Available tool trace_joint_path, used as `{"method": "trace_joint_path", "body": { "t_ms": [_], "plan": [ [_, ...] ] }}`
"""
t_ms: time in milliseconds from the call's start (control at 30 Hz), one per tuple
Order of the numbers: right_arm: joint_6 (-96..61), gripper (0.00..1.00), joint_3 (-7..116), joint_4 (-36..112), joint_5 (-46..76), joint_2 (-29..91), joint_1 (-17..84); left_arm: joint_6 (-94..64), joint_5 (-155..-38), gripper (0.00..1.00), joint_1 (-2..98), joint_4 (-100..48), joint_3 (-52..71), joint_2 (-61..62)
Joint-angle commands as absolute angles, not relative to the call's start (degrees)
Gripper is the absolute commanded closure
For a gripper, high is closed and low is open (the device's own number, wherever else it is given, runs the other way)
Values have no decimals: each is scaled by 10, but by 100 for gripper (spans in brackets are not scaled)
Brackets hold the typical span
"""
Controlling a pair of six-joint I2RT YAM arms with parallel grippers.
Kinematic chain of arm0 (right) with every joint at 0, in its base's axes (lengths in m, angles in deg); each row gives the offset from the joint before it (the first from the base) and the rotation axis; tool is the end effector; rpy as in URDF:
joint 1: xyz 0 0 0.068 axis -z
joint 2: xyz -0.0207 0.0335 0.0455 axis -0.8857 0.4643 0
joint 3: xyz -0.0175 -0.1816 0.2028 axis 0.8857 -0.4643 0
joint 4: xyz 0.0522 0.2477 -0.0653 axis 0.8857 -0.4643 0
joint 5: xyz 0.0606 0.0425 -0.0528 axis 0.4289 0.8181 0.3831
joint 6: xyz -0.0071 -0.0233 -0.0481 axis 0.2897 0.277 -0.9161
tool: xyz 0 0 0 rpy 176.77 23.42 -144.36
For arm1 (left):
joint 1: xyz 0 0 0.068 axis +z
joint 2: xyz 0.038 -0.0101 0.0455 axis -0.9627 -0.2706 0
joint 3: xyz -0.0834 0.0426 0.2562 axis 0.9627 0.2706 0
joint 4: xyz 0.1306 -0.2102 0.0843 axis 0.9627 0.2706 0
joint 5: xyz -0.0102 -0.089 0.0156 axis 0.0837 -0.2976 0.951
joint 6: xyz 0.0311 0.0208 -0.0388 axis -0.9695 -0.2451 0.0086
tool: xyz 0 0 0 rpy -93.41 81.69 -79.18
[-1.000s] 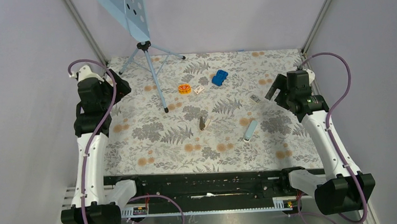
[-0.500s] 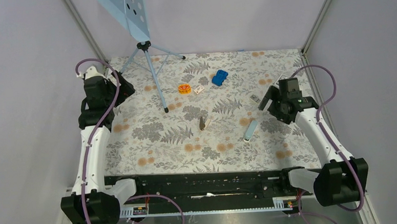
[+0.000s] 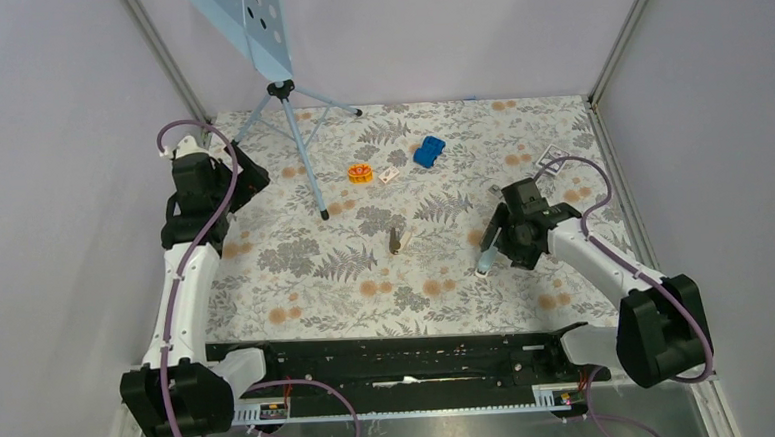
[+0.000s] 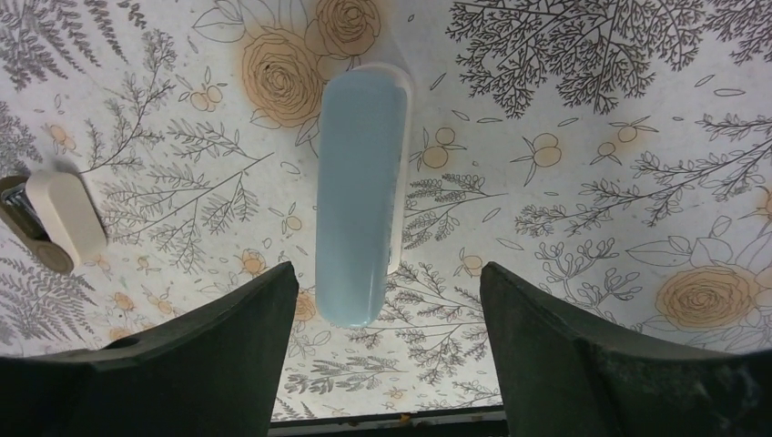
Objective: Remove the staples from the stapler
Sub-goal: Pick up the stapler from the center of the board.
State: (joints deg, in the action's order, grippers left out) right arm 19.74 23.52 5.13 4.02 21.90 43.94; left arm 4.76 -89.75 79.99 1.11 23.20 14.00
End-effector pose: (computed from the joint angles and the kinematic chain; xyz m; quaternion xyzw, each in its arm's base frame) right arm 0.2263 0.0730 0.2108 0.2239 0.9409 0.1074 0.2303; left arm 0.2398 0.0231 0.3399 -0.2650 0.8166 -0.1223 0.4979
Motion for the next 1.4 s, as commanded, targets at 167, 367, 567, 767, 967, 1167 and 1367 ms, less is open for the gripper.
{"method": "trace_joint_path", "body": {
  "t_ms": [167,367,567,767,967,1167,1367],
  "plan": [
    [187,25,252,91,67,295,423,27,-912,1,803,-10,243,115],
    [182,27,264,96,65,333,402,24,-908,1,803,-9,253,121],
    [173,30,293,65,22,356,392,18,-904,1,804,0,254,120],
    [160,31,321,33,-8,374,382,15,-897,1,803,5,253,120],
    [166,37,323,30,-17,370,378,15,-897,1,803,5,251,116],
    [168,41,323,33,-12,368,377,15,-902,1,803,5,248,107],
    [174,45,318,43,-1,374,377,17,-895,1,803,11,246,97]
  ]
}}
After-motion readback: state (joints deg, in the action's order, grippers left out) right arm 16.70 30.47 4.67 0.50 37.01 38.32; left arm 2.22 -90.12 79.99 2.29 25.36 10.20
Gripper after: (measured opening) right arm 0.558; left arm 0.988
